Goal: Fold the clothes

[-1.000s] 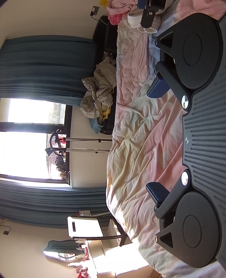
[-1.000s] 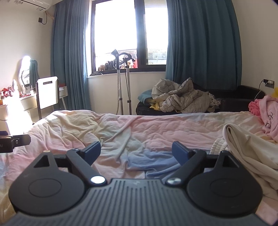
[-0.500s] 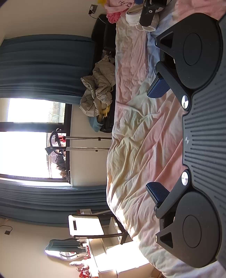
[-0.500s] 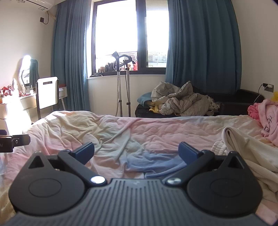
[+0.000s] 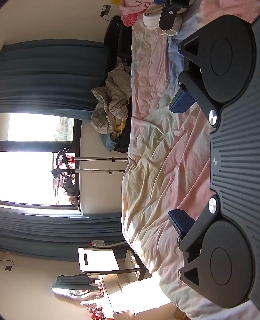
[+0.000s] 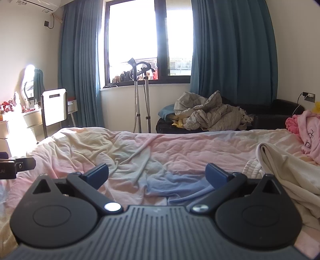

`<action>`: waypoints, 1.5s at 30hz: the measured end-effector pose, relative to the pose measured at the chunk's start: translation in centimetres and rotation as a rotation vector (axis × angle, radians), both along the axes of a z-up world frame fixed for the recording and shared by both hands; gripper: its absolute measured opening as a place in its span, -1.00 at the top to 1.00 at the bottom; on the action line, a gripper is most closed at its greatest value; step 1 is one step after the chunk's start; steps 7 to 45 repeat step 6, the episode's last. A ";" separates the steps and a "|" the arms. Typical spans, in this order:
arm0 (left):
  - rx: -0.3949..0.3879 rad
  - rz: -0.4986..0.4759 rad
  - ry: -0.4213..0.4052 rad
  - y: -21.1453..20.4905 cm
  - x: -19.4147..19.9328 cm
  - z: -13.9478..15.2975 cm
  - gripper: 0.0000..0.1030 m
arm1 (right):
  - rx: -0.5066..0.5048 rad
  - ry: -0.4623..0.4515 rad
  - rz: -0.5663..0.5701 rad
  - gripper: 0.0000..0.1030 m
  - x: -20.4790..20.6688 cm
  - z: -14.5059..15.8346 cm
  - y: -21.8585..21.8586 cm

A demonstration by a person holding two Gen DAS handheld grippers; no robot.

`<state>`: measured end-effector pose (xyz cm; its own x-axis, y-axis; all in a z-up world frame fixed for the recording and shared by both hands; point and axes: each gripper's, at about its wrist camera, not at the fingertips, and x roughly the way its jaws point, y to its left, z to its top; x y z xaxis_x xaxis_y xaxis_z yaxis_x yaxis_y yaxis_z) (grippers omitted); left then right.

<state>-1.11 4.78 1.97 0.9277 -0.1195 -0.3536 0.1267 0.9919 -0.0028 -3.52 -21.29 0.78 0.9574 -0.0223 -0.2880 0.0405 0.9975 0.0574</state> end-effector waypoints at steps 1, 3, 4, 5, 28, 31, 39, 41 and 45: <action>0.000 0.000 0.000 0.0 0.0 0.0 -1.00 | 0.001 0.001 0.000 -1.00 0.0 0.0 0.0; 0.001 0.002 0.000 0.0 0.0 0.0 -1.00 | 0.001 0.001 0.000 -1.00 0.0 0.0 0.1; 0.003 0.006 0.000 0.0 0.0 0.0 -1.00 | 0.001 0.001 0.001 -1.00 0.0 0.0 -0.1; 0.004 0.009 0.000 0.0 0.0 -0.1 -1.00 | 0.002 0.002 0.006 -1.00 0.0 -0.1 -0.8; 0.005 0.012 -0.001 -0.1 0.0 -0.1 -1.00 | 0.003 0.002 0.005 -1.00 0.0 -0.1 -0.6; 0.005 0.012 -0.001 -0.1 0.0 -0.1 -1.00 | 0.003 0.002 0.005 -1.00 0.0 -0.1 -0.6; 0.005 0.012 -0.001 -0.1 0.0 -0.1 -1.00 | 0.003 0.002 0.005 -1.00 0.0 -0.1 -0.6; 0.005 0.012 -0.001 -0.1 0.0 -0.1 -1.00 | 0.003 0.002 0.005 -1.00 0.0 -0.1 -0.6; 0.005 0.012 -0.001 -0.1 0.0 -0.1 -1.00 | 0.003 0.002 0.005 -1.00 0.0 -0.1 -0.6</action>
